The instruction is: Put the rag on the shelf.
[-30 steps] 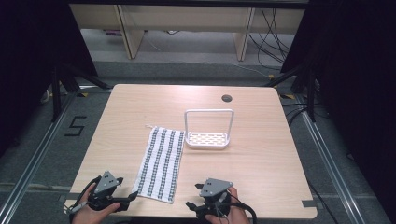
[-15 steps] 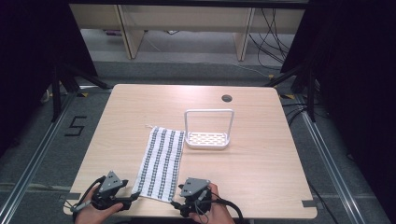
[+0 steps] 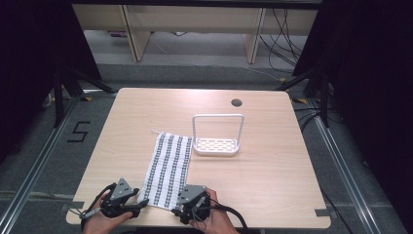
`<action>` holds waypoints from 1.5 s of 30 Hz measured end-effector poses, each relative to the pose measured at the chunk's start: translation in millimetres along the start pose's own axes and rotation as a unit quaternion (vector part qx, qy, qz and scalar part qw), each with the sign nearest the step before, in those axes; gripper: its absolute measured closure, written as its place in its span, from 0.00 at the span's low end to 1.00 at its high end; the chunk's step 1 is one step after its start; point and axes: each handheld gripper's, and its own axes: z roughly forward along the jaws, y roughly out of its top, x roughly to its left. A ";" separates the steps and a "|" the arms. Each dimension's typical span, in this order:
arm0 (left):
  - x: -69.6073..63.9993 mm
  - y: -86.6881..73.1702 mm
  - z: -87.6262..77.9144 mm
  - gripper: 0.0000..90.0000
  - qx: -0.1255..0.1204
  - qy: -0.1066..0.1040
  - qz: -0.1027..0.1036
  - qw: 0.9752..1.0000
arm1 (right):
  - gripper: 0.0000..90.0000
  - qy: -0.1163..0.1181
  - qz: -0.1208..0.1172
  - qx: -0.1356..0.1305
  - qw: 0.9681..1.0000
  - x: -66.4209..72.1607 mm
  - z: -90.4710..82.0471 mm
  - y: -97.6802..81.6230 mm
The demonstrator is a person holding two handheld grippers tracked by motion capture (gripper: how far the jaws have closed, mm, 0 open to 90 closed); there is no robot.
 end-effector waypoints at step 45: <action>3.3 50.3 -42.3 0.95 -0.072 -0.031 0.036 0.996 | 0.96 -0.040 0.013 -0.089 0.995 -28.2 -44.0 38.3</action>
